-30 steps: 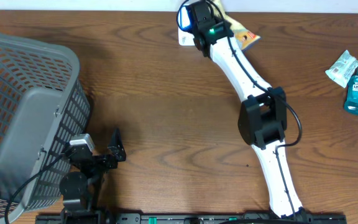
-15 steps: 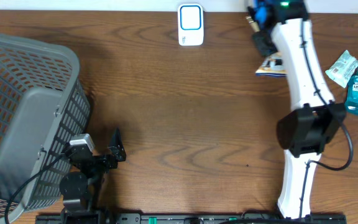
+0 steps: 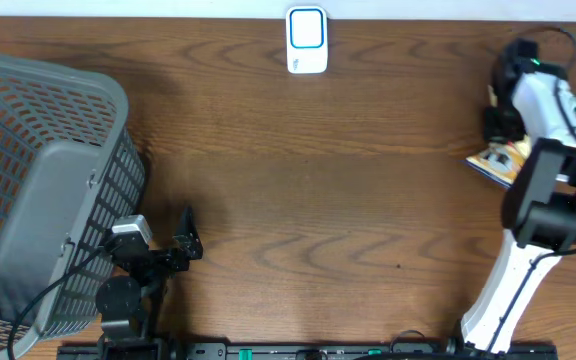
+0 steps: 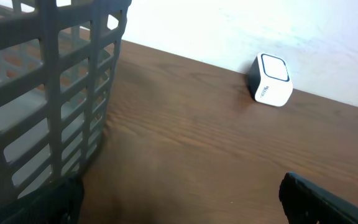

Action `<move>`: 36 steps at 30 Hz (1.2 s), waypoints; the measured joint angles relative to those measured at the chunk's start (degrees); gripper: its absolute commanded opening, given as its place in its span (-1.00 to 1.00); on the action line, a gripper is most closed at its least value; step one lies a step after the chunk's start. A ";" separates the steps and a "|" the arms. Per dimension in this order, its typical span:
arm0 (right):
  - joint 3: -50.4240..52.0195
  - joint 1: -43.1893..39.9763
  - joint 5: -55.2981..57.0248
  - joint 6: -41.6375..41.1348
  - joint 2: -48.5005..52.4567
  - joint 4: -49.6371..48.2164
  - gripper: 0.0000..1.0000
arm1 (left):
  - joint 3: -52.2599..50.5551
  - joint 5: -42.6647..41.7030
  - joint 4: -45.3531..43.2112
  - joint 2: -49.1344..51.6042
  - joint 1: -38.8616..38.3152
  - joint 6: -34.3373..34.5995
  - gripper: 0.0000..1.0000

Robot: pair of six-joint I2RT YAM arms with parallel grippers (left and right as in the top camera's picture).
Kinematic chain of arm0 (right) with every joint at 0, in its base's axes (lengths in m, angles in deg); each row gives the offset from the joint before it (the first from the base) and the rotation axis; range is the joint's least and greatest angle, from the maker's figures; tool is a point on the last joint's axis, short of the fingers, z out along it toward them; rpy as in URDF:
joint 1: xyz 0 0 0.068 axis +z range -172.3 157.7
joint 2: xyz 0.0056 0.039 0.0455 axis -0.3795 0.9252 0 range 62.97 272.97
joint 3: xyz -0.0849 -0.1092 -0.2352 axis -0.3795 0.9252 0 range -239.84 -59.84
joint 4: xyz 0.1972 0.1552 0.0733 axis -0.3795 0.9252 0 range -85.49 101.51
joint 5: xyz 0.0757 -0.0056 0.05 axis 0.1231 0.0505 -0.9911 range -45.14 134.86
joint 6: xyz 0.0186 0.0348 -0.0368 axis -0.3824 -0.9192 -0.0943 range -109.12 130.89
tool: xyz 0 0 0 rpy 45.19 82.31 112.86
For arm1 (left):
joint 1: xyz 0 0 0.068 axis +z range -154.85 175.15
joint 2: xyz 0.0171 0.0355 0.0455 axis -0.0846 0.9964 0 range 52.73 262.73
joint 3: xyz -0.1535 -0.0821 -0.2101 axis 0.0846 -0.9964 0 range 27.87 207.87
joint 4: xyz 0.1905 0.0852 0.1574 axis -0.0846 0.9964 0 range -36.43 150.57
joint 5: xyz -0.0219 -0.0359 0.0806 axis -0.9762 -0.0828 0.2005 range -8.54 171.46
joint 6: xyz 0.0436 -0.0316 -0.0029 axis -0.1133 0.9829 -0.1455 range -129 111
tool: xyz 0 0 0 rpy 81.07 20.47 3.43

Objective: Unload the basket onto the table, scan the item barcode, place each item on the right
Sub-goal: 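Carry the white-blue bag to the right table edge and release it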

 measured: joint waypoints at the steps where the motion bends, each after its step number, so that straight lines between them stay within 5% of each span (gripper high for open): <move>1: 0.22 -1.40 0.09 -0.02 -0.02 -0.55 -0.98 | 0.00 0.00 0.00 0.00 0.00 0.00 1.00; 5: 0.09 -6.86 -1.51 0.00 -0.09 -1.27 -0.96 | 0.00 0.00 0.00 0.00 0.02 0.00 1.00; 7: -0.66 -8.96 -3.78 -0.02 -0.11 -0.22 -0.79 | 0.00 0.00 0.00 0.02 0.02 0.00 1.00; 11: -2.97 -12.15 -13.09 0.96 -0.20 2.29 0.75 | 0.00 0.02 0.00 0.00 0.00 0.00 0.99; 12: -3.56 -12.57 -16.00 1.40 -0.46 2.67 0.98 | 0.00 0.02 0.00 0.02 0.02 0.02 1.00; 22: -5.22 -9.27 -32.15 2.78 -18.45 2.64 0.99 | 0.00 0.00 0.00 0.02 0.02 0.00 0.99; 36: -6.69 10.36 -37.73 2.38 -58.97 15.43 0.99 | 0.00 0.02 0.00 0.04 0.02 0.00 1.00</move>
